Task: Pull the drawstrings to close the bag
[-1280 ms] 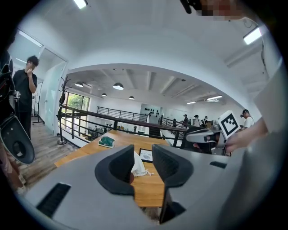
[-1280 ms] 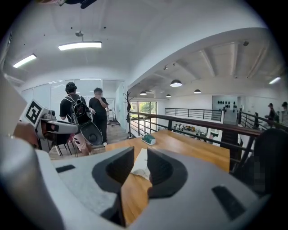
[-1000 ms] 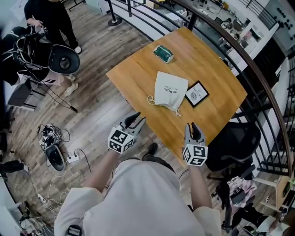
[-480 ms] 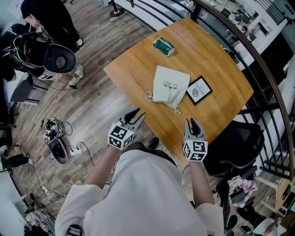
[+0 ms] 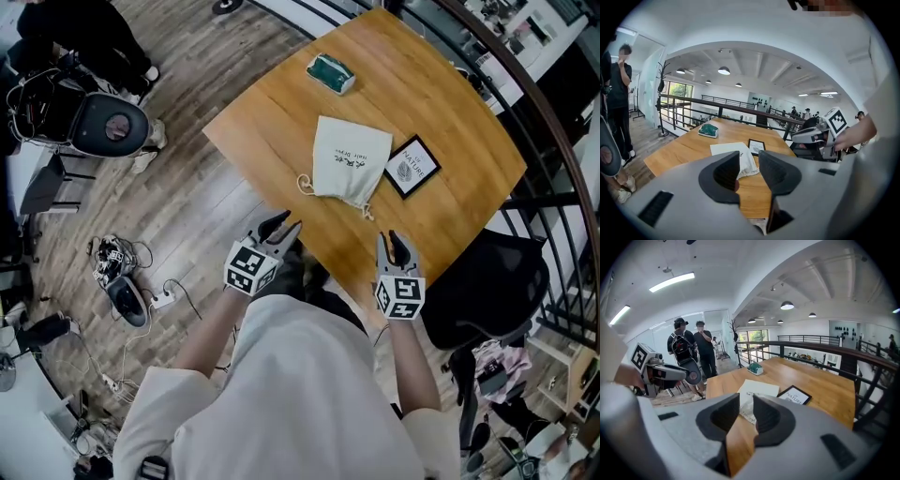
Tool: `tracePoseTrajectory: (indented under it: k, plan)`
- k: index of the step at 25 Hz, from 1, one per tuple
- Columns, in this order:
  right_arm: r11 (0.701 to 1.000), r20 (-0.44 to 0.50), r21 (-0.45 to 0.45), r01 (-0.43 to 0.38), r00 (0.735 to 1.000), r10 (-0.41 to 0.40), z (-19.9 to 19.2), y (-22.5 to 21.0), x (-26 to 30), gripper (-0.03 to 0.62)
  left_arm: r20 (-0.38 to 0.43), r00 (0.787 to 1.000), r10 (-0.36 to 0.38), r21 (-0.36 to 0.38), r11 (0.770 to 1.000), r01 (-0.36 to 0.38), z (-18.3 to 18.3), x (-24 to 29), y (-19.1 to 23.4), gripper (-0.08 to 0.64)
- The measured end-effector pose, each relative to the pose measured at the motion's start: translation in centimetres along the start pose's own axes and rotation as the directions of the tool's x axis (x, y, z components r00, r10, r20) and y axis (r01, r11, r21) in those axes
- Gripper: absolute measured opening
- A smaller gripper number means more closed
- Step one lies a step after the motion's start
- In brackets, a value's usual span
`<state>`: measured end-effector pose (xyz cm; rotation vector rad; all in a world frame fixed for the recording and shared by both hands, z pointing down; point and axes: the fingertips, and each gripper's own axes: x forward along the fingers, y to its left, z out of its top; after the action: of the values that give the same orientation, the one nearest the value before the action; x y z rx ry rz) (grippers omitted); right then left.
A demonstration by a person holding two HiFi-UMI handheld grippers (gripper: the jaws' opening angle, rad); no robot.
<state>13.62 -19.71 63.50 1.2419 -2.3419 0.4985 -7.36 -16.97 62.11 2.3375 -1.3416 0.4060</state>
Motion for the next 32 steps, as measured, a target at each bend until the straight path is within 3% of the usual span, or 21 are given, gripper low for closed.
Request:
tracePoseTrajectory:
  k: [9, 18, 23, 32]
  plan:
    - [0.998, -0.073, 0.032, 0.048, 0.996, -0.045, -1.0, -0.4, 2.8, 0.077, -0.085, 0.993, -0.084, 0.017, 0.996, 0.086, -1.8, 3.9, 2.8, 0.121]
    - [0.998, -0.200, 0.049, 0.047, 0.979, -0.036, -5.4, -1.2, 7.7, 0.077, -0.209, 0.965, -0.160, 0.051, 0.983, 0.174, -6.4, 9.6, 4.5, 0.123]
    - [0.998, -0.271, 0.046, 0.040, 0.962, -0.026, -7.9, -1.4, 10.1, 0.077, -0.315, 0.934, -0.167, 0.088, 0.975, 0.204, -9.4, 12.6, 5.9, 0.127]
    - [0.995, -0.361, 0.067, 0.070, 0.932, -0.041, -12.1, -2.1, 13.6, 0.077, -0.487, 0.854, -0.184, 0.142, 0.948, 0.285, -15.4, 16.4, 7.5, 0.133]
